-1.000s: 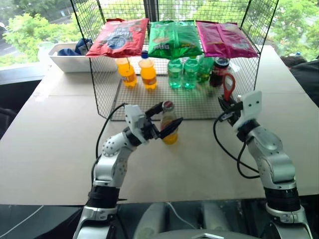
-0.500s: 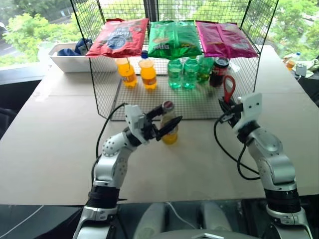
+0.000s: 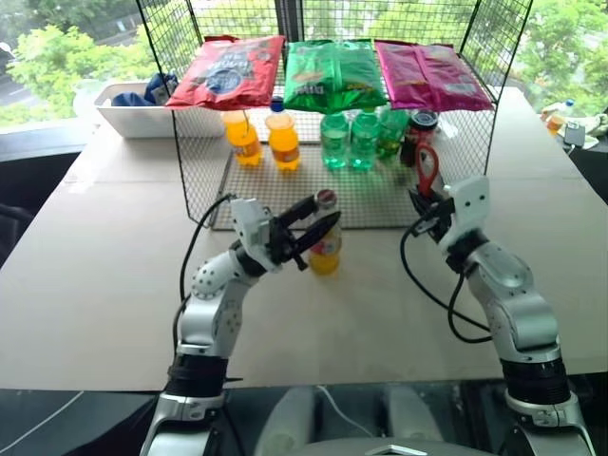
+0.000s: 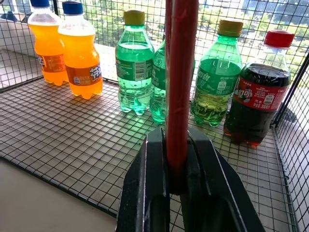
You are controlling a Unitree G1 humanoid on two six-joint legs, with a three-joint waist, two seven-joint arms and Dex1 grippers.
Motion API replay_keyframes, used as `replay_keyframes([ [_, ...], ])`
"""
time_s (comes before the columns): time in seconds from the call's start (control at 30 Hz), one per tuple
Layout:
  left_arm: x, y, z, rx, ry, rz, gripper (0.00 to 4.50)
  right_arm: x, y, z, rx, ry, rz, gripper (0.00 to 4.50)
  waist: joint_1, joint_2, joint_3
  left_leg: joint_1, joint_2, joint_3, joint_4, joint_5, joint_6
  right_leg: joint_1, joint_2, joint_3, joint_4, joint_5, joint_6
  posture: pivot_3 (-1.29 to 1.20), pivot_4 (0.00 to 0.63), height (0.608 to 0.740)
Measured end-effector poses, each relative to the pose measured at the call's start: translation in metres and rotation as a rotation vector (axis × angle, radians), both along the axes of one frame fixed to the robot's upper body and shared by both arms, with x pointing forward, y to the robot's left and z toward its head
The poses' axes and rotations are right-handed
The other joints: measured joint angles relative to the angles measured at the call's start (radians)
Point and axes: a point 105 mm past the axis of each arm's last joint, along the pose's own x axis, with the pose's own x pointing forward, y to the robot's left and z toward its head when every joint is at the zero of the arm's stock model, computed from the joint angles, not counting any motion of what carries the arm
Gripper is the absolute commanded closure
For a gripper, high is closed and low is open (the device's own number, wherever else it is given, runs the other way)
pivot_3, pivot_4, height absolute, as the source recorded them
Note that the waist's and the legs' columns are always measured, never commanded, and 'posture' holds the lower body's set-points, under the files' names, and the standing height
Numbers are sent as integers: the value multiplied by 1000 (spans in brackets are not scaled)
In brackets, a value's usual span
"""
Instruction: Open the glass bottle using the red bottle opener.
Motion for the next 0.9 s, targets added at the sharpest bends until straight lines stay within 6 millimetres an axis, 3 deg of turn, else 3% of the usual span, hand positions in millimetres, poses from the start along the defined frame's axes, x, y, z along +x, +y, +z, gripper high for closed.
replay_keyframes([
  [0.23, 0, 0, 0, 5, -5, 3, 2900, 0, 2, 0, -8, -1, 6, 4500, -1, 0, 0, 0, 0, 0, 0, 0, 0, 0, 0, 0, 0, 0, 0, 0, 150, 740],
  [0.43, 0, 0, 0, 9, -5, 5, 2900, -4, 19, -1, -57, -10, 67, 4500, -1, 0, 0, 0, 0, 0, 0, 0, 0, 0, 0, 0, 0, 0, 0, 0, 150, 740],
  [0.7, 0, 1, -1, 10, -4, 15, 2900, -13, 58, -1, -312, -161, 210, 4500, -1, 0, 0, 1, 0, 0, 0, 0, 0, 0, 0, -1, 0, 0, 0, 0, 150, 740],
  [0.9, 0, 2, -1, 13, -5, 18, 2900, -17, 69, -11, -421, -215, 255, 4500, -1, 0, 0, 1, 0, 0, 0, 0, 0, 0, 0, -1, 0, 0, 0, 0, 150, 740],
])
